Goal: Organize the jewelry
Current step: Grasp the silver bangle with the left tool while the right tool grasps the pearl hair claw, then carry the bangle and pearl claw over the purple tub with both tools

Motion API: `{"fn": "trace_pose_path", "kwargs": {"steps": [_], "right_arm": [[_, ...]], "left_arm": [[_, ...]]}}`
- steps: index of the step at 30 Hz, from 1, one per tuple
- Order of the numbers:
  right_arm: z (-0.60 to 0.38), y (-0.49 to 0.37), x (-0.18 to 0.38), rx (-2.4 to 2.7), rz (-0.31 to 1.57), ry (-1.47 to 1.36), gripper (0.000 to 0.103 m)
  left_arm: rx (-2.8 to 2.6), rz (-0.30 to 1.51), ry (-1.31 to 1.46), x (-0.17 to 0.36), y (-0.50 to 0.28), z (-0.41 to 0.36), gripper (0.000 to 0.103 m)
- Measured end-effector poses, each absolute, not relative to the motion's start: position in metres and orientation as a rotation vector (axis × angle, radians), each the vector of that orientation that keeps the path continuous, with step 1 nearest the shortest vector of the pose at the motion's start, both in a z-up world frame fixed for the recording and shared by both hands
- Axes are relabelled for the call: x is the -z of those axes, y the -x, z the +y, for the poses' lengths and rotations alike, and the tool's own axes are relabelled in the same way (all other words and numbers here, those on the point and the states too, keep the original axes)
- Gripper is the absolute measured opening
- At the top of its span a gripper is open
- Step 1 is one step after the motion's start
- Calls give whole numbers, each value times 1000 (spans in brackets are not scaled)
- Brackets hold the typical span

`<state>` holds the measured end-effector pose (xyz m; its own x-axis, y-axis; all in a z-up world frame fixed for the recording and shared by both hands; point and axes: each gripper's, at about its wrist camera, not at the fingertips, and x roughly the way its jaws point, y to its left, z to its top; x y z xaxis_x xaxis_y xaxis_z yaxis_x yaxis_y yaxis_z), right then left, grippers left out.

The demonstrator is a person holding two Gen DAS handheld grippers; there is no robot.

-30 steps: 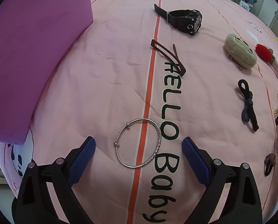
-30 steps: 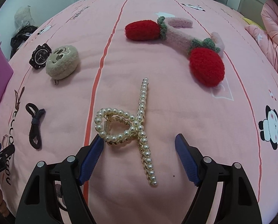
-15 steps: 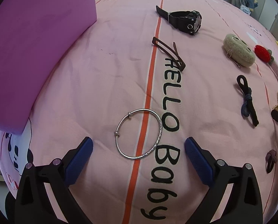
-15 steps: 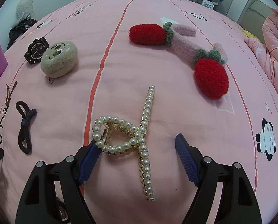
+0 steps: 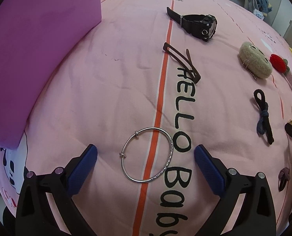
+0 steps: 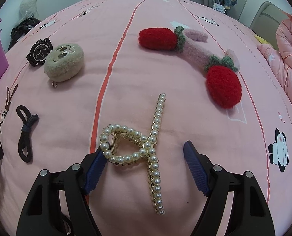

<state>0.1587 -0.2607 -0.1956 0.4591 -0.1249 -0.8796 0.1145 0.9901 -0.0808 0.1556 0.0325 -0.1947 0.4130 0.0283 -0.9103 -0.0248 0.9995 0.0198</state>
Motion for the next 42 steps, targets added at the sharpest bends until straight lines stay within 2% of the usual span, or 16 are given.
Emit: {"fn": "trace_pose_path", "kwargs": {"steps": [4, 6, 9, 11, 21, 27, 33, 42], "right_arm": [[-256, -157, 193, 118, 1070, 25, 61], [-252, -156, 192, 106, 1061, 36, 52], [-248, -154, 191, 96, 1054, 47, 45], [-249, -153, 190, 91, 1049, 30, 45], [-248, -138, 180, 65, 1032, -5, 45], [-244, -123, 158, 48, 1012, -44, 45], [-228, -110, 115, 3, 977, -69, 45], [-163, -116, 23, -135, 882, -79, 45]], "left_arm": [[-30, 1120, 4, 190, -142, 37, 83], [-32, 1108, -4, 188, -137, 38, 78], [-28, 1096, -14, 185, -135, 36, 63], [-27, 1087, -32, 181, -134, 33, 46], [-12, 1091, -16, 169, -139, 33, 45], [17, 1063, -14, 143, -128, 26, 45], [42, 1041, 0, 102, -117, 22, 45], [18, 972, 23, 10, -108, 49, 45]]}}
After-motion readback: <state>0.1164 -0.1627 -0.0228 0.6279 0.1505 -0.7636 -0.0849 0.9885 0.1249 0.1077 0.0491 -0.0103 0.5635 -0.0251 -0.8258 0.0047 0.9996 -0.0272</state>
